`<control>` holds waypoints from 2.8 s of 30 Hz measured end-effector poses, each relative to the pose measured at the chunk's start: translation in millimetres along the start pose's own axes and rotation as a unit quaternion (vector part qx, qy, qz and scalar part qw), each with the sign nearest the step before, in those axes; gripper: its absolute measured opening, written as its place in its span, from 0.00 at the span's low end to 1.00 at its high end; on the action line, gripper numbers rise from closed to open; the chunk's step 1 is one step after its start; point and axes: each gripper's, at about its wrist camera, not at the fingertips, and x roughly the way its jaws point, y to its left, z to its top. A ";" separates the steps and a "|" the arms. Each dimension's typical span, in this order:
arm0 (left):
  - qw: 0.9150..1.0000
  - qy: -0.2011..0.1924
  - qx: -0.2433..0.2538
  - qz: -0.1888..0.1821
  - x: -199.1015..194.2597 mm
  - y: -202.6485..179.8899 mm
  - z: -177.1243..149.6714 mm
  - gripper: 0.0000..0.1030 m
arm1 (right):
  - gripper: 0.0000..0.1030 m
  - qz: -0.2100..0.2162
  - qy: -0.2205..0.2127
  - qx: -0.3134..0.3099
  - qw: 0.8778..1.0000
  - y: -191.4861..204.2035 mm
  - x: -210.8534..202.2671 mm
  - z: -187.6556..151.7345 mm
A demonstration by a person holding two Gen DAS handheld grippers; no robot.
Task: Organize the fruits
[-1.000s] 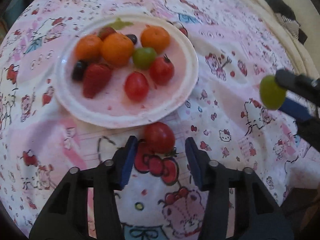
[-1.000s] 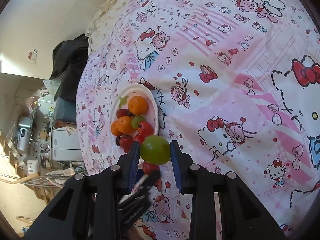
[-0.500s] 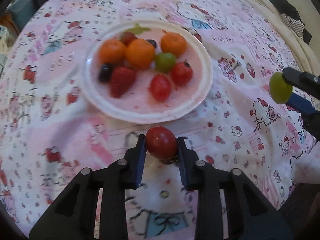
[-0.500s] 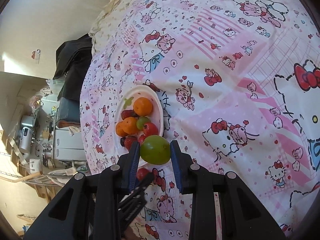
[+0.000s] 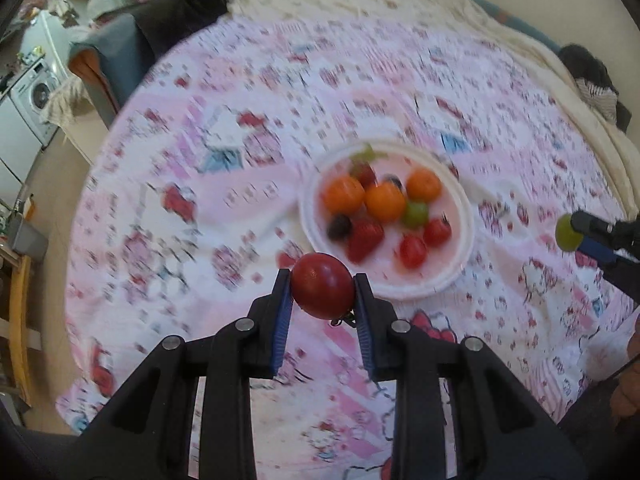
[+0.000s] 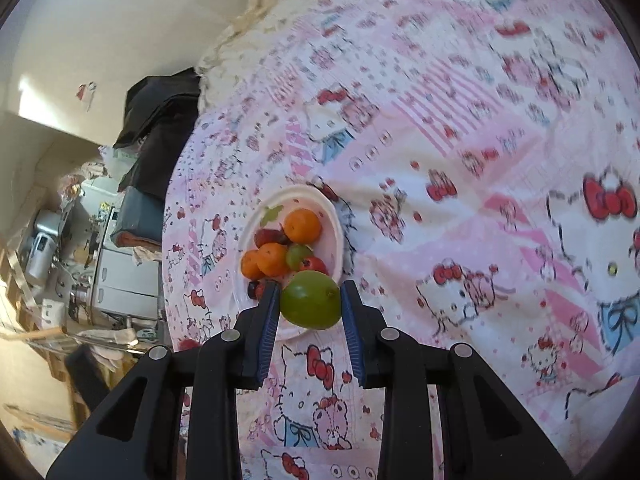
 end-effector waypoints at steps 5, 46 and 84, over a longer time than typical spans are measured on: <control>0.999 -0.034 -0.007 -0.001 -19.9 18.2 25.0 0.25 | 0.31 0.005 -0.020 -0.038 0.999 23.0 -0.9 6.9; 0.997 0.020 0.043 -0.061 142.1 -42.2 104.8 0.26 | 0.34 -0.086 0.097 -0.090 0.988 15.8 135.3 43.7; 0.997 -0.070 0.000 -0.045 -19.9 34.0 38.7 0.94 | 0.99 -0.053 -0.049 -0.136 0.988 61.4 5.7 7.0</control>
